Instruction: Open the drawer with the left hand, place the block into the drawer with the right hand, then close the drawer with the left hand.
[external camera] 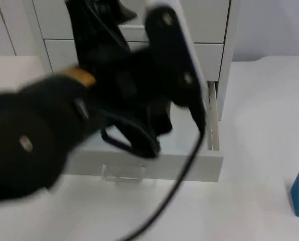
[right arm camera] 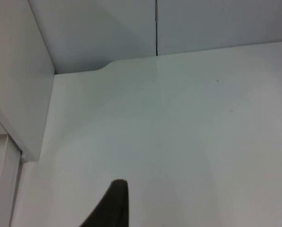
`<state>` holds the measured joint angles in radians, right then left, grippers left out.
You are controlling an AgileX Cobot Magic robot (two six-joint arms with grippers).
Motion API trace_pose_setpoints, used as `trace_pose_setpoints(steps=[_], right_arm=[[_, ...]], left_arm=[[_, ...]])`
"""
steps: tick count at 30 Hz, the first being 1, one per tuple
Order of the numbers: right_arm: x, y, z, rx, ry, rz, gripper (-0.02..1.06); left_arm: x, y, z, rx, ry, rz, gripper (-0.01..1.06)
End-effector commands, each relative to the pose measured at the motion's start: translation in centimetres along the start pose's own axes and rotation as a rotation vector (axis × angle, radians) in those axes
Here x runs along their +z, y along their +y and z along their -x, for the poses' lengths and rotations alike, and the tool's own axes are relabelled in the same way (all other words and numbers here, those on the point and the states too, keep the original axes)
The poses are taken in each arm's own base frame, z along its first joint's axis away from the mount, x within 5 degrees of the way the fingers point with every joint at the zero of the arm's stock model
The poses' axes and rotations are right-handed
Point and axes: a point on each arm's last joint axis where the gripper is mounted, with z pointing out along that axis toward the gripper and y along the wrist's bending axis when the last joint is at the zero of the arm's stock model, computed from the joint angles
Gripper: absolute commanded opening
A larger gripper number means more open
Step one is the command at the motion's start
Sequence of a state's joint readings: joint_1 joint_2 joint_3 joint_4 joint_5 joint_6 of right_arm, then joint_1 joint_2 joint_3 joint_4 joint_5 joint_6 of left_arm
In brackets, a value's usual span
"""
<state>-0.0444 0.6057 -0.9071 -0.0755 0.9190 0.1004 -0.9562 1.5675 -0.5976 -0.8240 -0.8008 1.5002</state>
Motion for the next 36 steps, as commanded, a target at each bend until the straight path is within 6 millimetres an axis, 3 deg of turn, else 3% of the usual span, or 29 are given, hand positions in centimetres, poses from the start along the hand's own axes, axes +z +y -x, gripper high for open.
trace_pose_setpoints(steps=[1, 5, 11, 13, 16, 24, 26, 33, 36], right_arm=[[-0.3, 0.0, 0.3, -0.002, -0.025, 0.001, 1.05], [-0.3, 0.0, 0.3, -0.002, -0.025, 0.001, 1.05], [-0.3, 0.0, 0.3, -0.002, -0.025, 0.001, 1.05], [-0.3, 0.0, 0.3, -0.002, -0.025, 0.001, 1.05], [-0.3, 0.0, 0.3, -0.002, -0.025, 0.001, 1.05], [-0.3, 0.0, 0.3, -0.002, -0.025, 0.001, 1.05], [-0.3, 0.0, 0.3, -0.002, -0.025, 0.001, 1.05], [-0.3, 0.0, 0.3, -0.002, -0.025, 0.001, 1.05], [-0.3, 0.0, 0.3, -0.002, -0.025, 0.001, 1.05]], left_arm=[[0.3, 0.7, 0.1, -0.037, -0.066, -0.048, 1.01], [1.4, 2.3, -1.0, -0.175, -0.076, -0.156, 1.01], [3.0, 5.7, -2.9, -0.390, 0.067, -0.334, 1.01], [3.4, 7.9, -3.1, -0.489, 0.154, -0.322, 1.01], [3.2, 9.5, -3.0, -0.573, 0.210, -0.279, 1.01], [-0.5, 13.3, -2.0, -0.900, 0.270, -0.141, 1.01], [-2.9, 14.8, -1.8, -1.007, 0.281, -0.085, 1.01], [-7.0, 16.8, -1.7, -1.008, 0.258, -0.103, 1.01], [-7.6, 17.4, -2.3, -1.041, 0.266, -0.096, 1.01]])
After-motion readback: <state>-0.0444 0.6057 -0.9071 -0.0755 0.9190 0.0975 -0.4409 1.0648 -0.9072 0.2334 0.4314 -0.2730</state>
